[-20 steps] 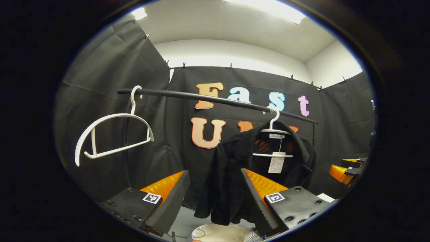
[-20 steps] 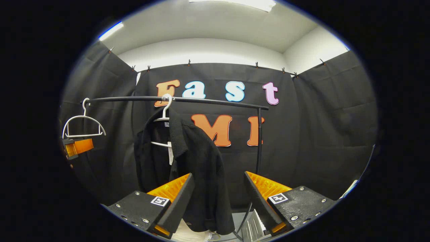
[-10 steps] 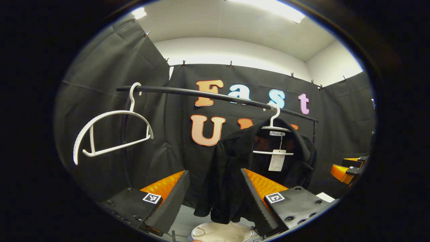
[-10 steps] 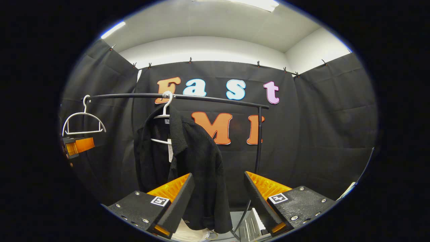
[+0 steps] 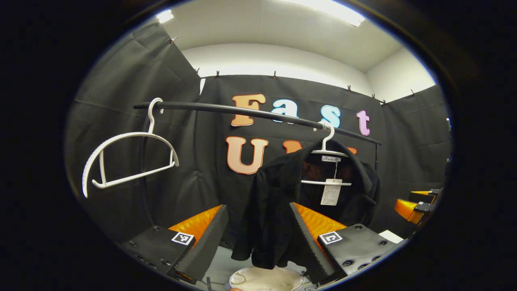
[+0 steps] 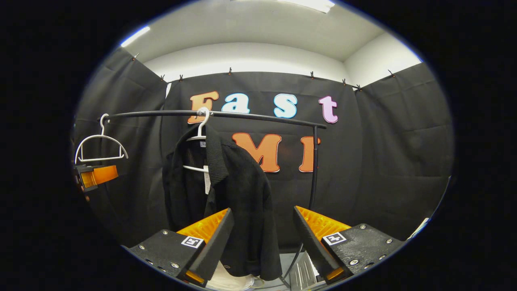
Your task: Grasp the clothes on the hanger with both hands and then place them into the laundry hamper below.
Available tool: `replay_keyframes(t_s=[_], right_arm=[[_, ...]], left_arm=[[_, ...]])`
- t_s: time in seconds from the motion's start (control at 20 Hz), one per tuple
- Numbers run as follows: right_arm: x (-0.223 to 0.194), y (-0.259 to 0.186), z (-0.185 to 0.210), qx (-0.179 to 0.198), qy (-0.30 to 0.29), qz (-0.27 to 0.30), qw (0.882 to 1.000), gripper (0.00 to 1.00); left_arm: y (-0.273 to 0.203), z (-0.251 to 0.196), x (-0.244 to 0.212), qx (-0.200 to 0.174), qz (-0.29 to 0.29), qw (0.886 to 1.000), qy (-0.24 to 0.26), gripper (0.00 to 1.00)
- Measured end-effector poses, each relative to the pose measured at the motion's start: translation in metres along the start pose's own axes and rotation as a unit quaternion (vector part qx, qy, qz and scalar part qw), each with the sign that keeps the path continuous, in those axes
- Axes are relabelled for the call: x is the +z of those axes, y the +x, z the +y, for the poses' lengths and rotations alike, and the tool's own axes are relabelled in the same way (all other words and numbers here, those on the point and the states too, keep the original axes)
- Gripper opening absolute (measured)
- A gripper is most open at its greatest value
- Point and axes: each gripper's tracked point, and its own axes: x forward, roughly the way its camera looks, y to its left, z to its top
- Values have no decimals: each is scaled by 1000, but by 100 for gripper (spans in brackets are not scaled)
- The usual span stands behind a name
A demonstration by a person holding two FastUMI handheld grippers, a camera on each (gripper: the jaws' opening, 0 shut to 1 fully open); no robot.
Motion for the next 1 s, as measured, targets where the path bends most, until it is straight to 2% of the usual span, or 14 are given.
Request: replay_keyframes(t_s=[0.65,1.0], right_arm=[[-24,25,49,39,24,33,998,92],[-49,55,76,60,33,67,995,92]], left_arm=[[13,17,-8,10,14,1000,5,97],[18,32,-14,21,22,1000,6,97]])
